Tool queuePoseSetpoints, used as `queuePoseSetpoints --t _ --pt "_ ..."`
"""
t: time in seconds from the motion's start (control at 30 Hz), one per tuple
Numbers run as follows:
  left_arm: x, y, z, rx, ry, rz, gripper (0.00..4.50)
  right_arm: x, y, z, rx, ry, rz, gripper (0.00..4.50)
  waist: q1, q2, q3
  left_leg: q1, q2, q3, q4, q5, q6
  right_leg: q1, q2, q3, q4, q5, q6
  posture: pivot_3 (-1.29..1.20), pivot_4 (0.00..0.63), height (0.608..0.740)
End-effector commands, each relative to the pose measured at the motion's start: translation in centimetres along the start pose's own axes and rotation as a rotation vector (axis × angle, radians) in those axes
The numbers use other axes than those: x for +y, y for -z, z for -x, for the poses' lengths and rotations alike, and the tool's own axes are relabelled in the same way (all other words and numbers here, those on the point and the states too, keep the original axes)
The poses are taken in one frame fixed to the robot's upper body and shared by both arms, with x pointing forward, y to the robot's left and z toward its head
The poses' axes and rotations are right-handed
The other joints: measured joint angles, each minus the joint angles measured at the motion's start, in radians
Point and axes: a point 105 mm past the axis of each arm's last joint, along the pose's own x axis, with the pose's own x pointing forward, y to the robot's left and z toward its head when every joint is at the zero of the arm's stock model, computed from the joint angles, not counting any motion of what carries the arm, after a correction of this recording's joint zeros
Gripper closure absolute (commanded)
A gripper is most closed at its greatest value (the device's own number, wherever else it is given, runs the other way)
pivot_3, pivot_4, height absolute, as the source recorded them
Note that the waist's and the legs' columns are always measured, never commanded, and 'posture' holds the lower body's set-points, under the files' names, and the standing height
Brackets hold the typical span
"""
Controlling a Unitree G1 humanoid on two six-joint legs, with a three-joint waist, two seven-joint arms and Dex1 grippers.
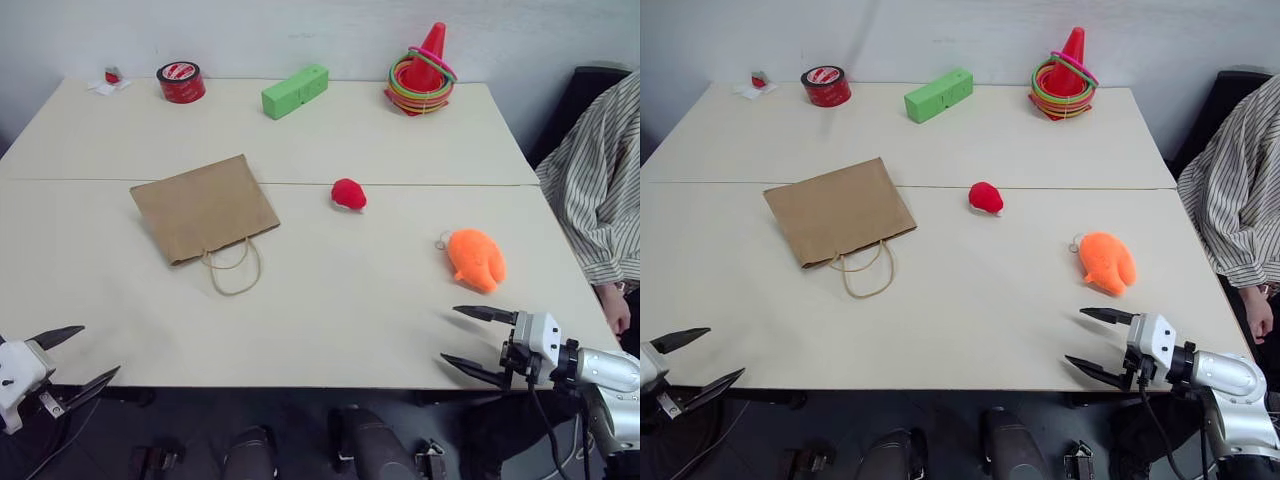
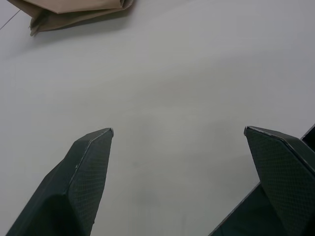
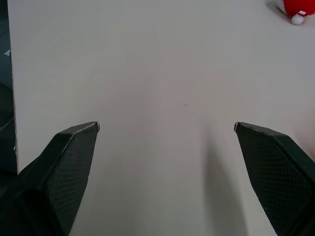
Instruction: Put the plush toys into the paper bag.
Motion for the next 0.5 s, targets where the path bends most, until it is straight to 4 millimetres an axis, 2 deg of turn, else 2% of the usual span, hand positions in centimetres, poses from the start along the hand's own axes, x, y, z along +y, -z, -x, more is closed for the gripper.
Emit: queuePoseSetpoints --t 0.03,0.13,0.27,0.3,0.43,0.5 --pt "-0.2 -1.0 0.2 -0.028 0.011 -0.002 0.03 0.5 -1.0 -0.4 -0.040 0.002 0.015 0.00 0.001 0.000 0.000 0.000 0.000 0.000 0.000 0.000 0.000 0.000 0.000 0.000 0.000 0.000 0.000 0.00 0.150 0.740" --pt "-0.4 -3.4 -1.1 -0.117 0.056 0.027 0.03 0.6 -2.5 -1.0 -0.111 0.040 -0.014 0.00 0.002 0.000 0.000 0.000 0.000 -0.001 0.000 0.000 0.000 0.000 0.000 0.000 0.000 0.000 0.000 0.00 0.150 0.740" --pt "1.3 -9.9 -4.5 -0.348 0.019 0.065 0.03 -0.6 -6.7 -2.6 -0.309 0.174 -0.091 0.00 0.012 0.000 0.000 0.000 0.000 -0.003 0.002 0.001 -0.001 0.002 0.000 -0.001 0.001 0.000 0.000 0.00 0.150 0.740" --pt "1.5 -10.7 -5.0 -0.366 0.018 0.077 0.03 -0.5 -7.1 -2.9 -0.319 0.177 -0.093 0.00 0.012 0.000 0.000 0.000 0.000 -0.004 0.003 0.001 -0.002 0.002 0.000 -0.001 0.002 0.000 0.000 0.00 0.150 0.740" --pt "1.0 -12.7 -10.8 -0.298 0.102 -0.120 0.03 0.2 -8.9 -5.0 -0.375 0.175 -0.097 0.00 0.012 0.001 -0.001 0.002 -0.001 -0.004 0.004 0.002 -0.001 0.005 0.001 -0.001 0.003 0.001 0.001 0.00 0.150 0.740" --pt "0.8 -13.2 -12.9 -0.297 0.130 -0.174 0.03 0.3 -9.5 -5.7 -0.398 0.179 -0.103 0.00 0.009 0.001 -0.001 0.002 -0.001 -0.004 0.004 0.001 -0.001 0.005 0.001 -0.001 0.004 0.002 0.002 0.00 0.150 0.740"
